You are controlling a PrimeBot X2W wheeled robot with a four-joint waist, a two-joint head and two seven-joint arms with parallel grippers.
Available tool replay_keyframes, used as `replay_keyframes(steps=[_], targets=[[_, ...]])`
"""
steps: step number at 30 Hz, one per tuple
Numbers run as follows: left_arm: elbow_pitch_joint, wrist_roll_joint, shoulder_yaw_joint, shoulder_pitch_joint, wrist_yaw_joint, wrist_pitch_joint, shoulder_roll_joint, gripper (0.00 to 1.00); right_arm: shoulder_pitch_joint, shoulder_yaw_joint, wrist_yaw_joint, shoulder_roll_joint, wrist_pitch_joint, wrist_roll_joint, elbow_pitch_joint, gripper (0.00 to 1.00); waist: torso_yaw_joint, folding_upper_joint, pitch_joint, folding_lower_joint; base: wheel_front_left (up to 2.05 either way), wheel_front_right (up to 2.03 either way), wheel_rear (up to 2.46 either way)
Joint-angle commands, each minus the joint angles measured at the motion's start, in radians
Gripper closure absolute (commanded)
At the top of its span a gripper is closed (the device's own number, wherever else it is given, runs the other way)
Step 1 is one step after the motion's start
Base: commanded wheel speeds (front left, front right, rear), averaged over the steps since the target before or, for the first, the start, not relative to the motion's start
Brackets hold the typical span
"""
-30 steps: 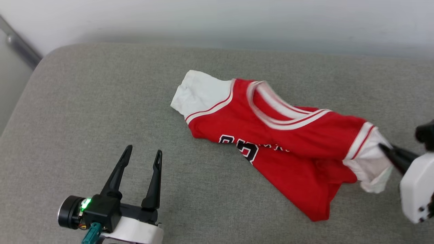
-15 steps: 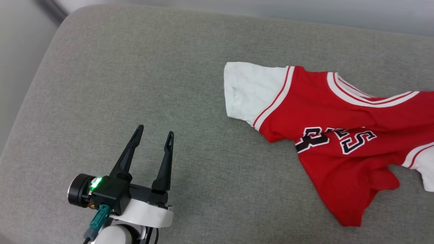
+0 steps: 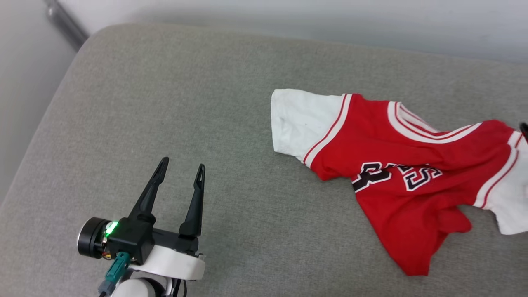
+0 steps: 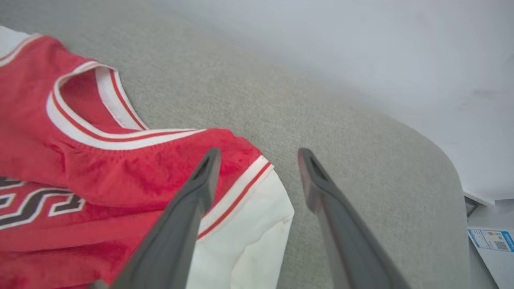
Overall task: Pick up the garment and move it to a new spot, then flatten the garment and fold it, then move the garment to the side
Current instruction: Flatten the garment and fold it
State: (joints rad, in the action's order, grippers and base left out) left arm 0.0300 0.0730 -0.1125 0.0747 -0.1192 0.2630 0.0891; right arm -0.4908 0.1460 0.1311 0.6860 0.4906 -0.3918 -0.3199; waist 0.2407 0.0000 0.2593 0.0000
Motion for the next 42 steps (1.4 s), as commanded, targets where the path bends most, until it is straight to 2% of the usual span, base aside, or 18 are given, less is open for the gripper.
replay_keyframes(steps=[1, 9, 14, 15, 21, 24, 28, 31, 35, 37, 42], targets=[[0.004, -0.005, 0.006, -0.014, -0.001, 0.003, 0.007, 0.0, -0.015, -0.002, -0.001, -0.019, -0.038, -0.009, 0.017, 0.0, -0.04, 0.0, -0.045, 0.0, 0.0, 0.0, 0.0], [0.026, -0.004, 0.027, -0.061, -0.004, 0.002, 0.012, 0.0, 0.079, -0.045, -0.001, -0.144, -0.34, -0.005, 0.183, 0.0, -0.126, 0.0, -0.132, 0.0, 0.0, 0.0, 0.0], [0.035, -0.005, 0.029, -0.091, -0.004, 0.003, 0.011, 0.0, 0.22, -0.124, -0.001, -0.294, -0.478, 0.002, 0.308, 0.0, -0.17, 0.0, -0.169, 0.0, 0.0, 0.0, 0.0], [0.035, -0.005, 0.029, -0.091, -0.004, 0.003, 0.011, 0.0, 0.22, -0.124, -0.001, -0.294, -0.478, 0.002, 0.308, 0.0, -0.17, 0.0, -0.169, 0.0, 0.0, 0.0, 0.0], [0.034, 0.021, 0.034, -0.12, -0.005, 0.003, 0.001, 0.0, 0.39, -0.158, 0.0, -0.479, -0.603, 0.057, 0.438, 0.0, -0.217, 0.0, -0.178, 0.0, 0.0, 0.0, 0.0], [0.025, 0.019, 0.024, -0.131, -0.007, 0.003, 0.007, 0.0, 0.448, -0.161, 0.0, -0.54, -0.646, 0.071, 0.455, 0.0, -0.239, 0.0, -0.175, 0.0, 0.0, 0.0, 0.0], [0.009, 0.018, -0.004, -0.12, -0.009, 0.003, 0.021, 0.0, 0.475, -0.172, 0.0, -0.578, -0.668, 0.061, 0.459, 0.0, -0.271, 0.0, -0.158, 0.0, 0.0, 0.0, 0.0], [-0.014, 0.026, -0.052, -0.074, -0.01, -0.009, 0.047, 0.0, 0.47, -0.192, 0.0, -0.583, -0.67, 0.069, 0.466, 0.0, -0.289, 0.0, -0.136, 0.0, 0.0, 0.0, 0.0], [-0.04, 0.07, -0.182, 0.035, -0.011, -0.141, 0.106, 0.0, 0.449, -0.22, 0.0, -0.583, -0.662, 0.08, 0.481, 0.0, -0.307, 0.0, -0.095, 0.0, 0.0, 0.0, 0.0], [-0.051, 0.113, -0.259, 0.105, -0.011, -0.248, 0.149, 0.0, 0.449, -0.23, 0.0, -0.583, -0.67, 0.084, 0.49, 0.0, -0.318, 0.0, -0.073, 0.0, 0.0, 0.0, 0.0], [-0.078, 0.234, -0.41, 0.279, -0.011, -0.537, 0.208, 0.0, 0.442, -0.248, 0.0, -0.593, -0.676, 0.097, 0.489, 0.0, -0.343, 0.0, -0.017, 0.0, 0.0, 0.0, 0.0]])
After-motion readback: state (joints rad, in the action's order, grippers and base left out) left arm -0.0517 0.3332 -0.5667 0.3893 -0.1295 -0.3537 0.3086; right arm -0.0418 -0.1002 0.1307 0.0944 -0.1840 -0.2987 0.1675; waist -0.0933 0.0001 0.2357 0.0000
